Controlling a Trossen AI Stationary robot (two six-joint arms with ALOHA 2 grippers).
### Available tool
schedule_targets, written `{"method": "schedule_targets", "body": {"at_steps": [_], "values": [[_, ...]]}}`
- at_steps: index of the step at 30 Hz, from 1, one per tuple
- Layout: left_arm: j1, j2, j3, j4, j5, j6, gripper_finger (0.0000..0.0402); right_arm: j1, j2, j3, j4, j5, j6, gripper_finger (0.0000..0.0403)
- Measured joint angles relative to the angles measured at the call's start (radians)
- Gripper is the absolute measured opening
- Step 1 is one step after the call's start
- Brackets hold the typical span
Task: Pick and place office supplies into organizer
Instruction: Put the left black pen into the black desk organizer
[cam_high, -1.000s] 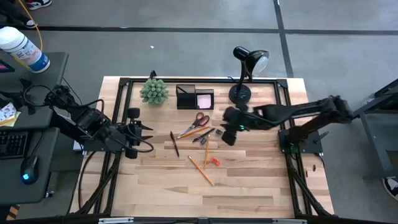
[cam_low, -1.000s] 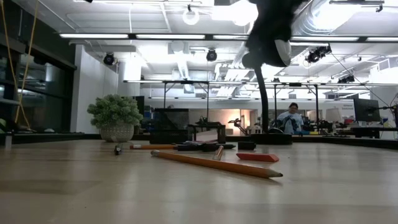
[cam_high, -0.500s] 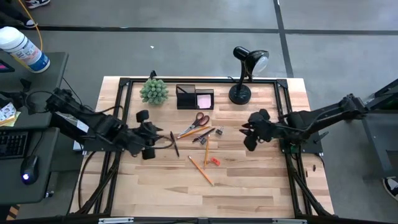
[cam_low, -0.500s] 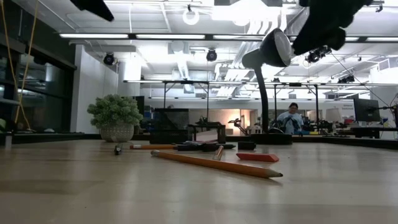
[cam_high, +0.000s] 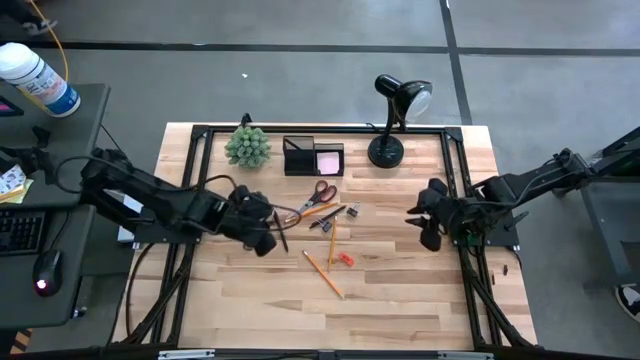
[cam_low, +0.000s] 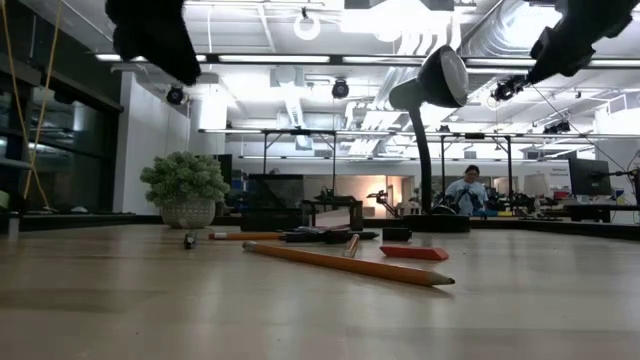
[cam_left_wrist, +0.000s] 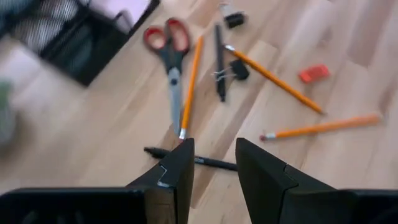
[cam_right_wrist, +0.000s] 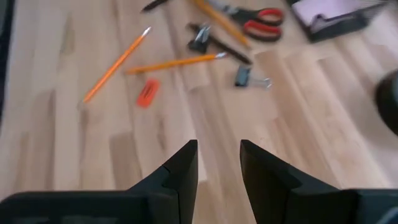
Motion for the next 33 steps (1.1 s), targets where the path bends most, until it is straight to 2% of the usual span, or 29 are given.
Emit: {"method": "schedule_targets", "body": {"at_steps": [3,6,10,15,20,24,28,31,33], "values": [[0.043,0.032,0.0,-0.005,0.003,-0.095,0.0106,0.0,0.002,0.0,-0.007,-0.043,-0.06,0.0112],[0.093,0.063,0.0,0.01,0.008,-0.165,0.0106,0.0,0.001,0.0,-0.007,-0.047,-0.025,0.0112],[0.141,0.092,0.0,0.033,0.045,-0.196,0.0106,-0.003,0.001,0.0,-0.064,-0.028,0.065,0.0112],[0.181,0.13,0.0,0.036,0.091,-0.239,0.0106,-0.031,0.001,0.0,-0.109,0.034,0.091,0.0113],[0.222,0.166,0.0,0.035,0.183,-0.222,0.0106,-0.067,0.001,0.0,-0.115,0.059,0.008,0.0112],[0.23,0.191,0.0,0.056,0.249,-0.229,0.0106,-0.082,0.001,0.0,-0.115,0.022,-0.077,0.0113],[0.213,0.199,0.0,0.061,0.274,-0.397,0.0106,-0.075,0.0,0.001,-0.14,0.003,-0.15,0.0113],[0.189,0.199,0.0,0.044,0.205,-0.548,0.0106,-0.063,-0.015,0.001,-0.16,0.057,-0.158,0.0112],[0.18,0.199,0.0,0.014,0.197,-0.649,0.0106,-0.057,-0.036,0.001,-0.158,0.098,-0.138,0.0113]]}}
